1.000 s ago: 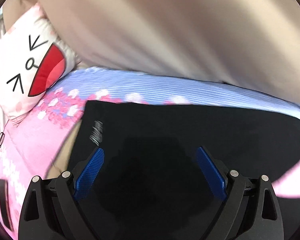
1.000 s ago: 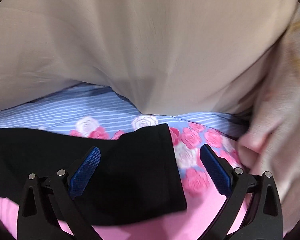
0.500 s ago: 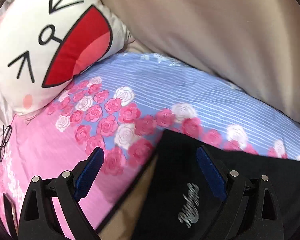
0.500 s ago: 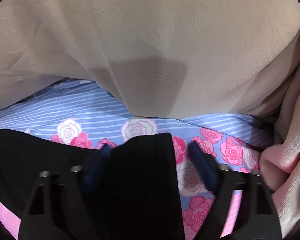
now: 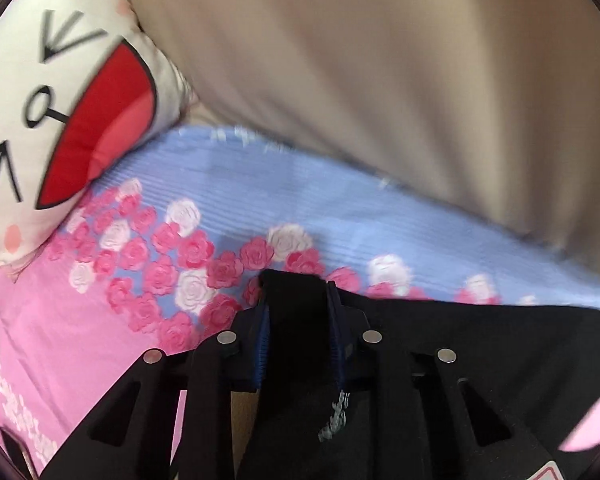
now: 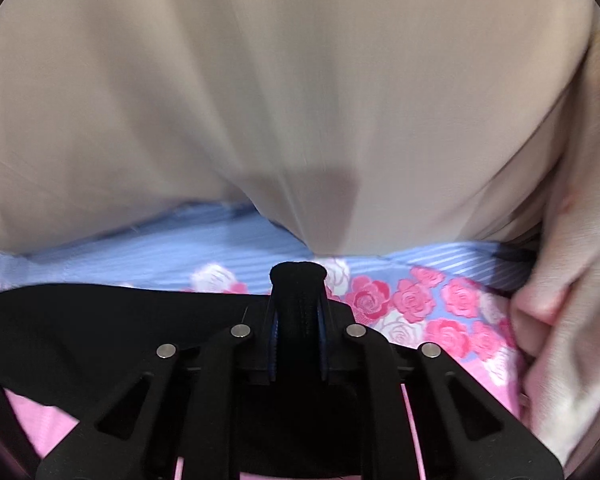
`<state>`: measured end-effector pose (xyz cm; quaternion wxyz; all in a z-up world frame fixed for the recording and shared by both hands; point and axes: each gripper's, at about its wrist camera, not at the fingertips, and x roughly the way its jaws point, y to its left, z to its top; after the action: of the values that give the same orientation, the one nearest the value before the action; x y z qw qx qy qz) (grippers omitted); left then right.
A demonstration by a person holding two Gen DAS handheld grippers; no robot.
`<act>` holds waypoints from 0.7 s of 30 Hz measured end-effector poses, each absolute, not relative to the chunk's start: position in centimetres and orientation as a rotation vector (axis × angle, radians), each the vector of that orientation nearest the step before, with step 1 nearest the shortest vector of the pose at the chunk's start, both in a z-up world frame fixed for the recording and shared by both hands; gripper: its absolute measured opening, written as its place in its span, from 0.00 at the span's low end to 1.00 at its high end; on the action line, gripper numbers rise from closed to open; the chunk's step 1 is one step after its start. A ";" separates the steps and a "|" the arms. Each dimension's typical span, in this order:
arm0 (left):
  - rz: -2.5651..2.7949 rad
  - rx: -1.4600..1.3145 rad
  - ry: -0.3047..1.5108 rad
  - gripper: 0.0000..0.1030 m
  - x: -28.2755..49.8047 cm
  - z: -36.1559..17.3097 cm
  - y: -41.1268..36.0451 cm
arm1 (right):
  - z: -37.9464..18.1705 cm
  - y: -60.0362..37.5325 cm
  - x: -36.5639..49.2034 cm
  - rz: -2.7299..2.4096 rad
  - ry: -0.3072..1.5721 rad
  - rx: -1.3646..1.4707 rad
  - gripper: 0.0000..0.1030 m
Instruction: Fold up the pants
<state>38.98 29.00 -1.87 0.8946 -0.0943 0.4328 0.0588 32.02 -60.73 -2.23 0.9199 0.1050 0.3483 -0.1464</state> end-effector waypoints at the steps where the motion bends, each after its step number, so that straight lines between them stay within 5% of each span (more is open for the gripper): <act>1: 0.091 -0.213 0.867 0.21 37.3 -0.4 29.3 | -1.2 -60.5 31.0 -0.292 0.697 0.211 0.12; 12: -0.097 -0.164 0.706 0.22 17.3 7.7 28.7 | 7.5 -54.0 12.8 -0.212 0.498 0.123 0.12; 21: 0.057 -0.185 0.967 0.23 11.2 -4.1 33.2 | -3.2 -52.6 1.7 -0.191 0.732 0.205 0.13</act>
<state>11.17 33.24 -4.08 0.8809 -0.0889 0.4641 0.0273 1.66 -52.57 -3.22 0.9241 0.0999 0.3568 -0.0931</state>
